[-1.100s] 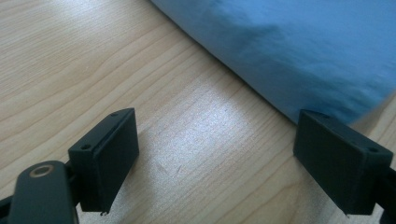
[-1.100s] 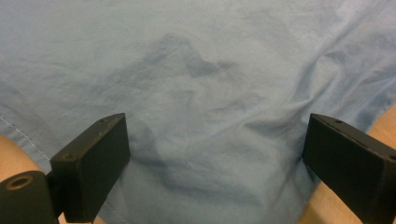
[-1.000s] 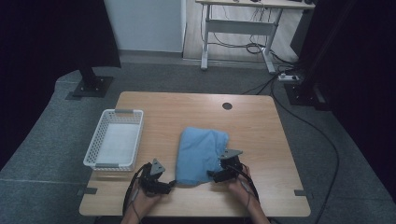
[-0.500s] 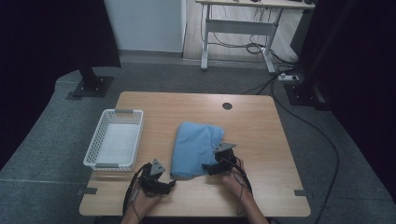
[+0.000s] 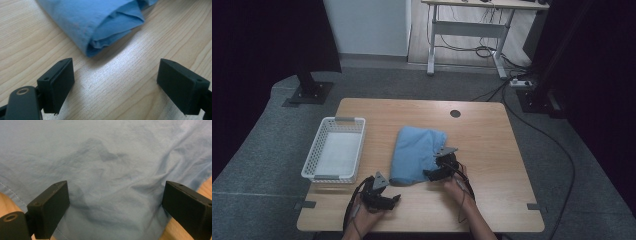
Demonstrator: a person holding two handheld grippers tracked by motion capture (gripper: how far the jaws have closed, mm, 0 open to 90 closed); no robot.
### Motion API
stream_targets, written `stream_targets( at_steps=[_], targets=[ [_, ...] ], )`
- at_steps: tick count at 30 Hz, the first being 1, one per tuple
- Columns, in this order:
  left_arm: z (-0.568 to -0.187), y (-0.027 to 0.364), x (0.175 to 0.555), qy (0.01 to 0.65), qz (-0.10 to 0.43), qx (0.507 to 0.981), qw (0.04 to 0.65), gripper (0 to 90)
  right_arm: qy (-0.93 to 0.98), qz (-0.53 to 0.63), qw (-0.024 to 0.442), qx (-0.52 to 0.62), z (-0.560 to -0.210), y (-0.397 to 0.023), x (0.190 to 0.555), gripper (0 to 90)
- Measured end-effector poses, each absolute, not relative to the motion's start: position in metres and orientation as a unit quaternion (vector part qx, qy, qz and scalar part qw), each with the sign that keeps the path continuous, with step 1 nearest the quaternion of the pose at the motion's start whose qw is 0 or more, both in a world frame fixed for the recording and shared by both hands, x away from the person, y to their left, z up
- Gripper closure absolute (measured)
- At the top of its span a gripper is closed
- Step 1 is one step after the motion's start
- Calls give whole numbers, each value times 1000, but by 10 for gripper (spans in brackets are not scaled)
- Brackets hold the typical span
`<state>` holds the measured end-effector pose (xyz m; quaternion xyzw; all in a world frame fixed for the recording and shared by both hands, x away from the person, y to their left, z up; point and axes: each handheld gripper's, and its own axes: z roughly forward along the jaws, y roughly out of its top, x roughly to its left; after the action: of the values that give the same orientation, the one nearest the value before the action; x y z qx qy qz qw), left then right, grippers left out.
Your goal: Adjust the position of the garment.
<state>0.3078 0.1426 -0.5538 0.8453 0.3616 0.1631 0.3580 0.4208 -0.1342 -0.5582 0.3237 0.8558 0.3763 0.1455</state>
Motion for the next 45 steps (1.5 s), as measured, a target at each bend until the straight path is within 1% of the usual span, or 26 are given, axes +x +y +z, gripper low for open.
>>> stream_targets(
  at_steps=[45],
  targets=[
    [-554,141,308,357,162,847,359,151,862,379,139,306,-557,-70,462,75]
  ],
)
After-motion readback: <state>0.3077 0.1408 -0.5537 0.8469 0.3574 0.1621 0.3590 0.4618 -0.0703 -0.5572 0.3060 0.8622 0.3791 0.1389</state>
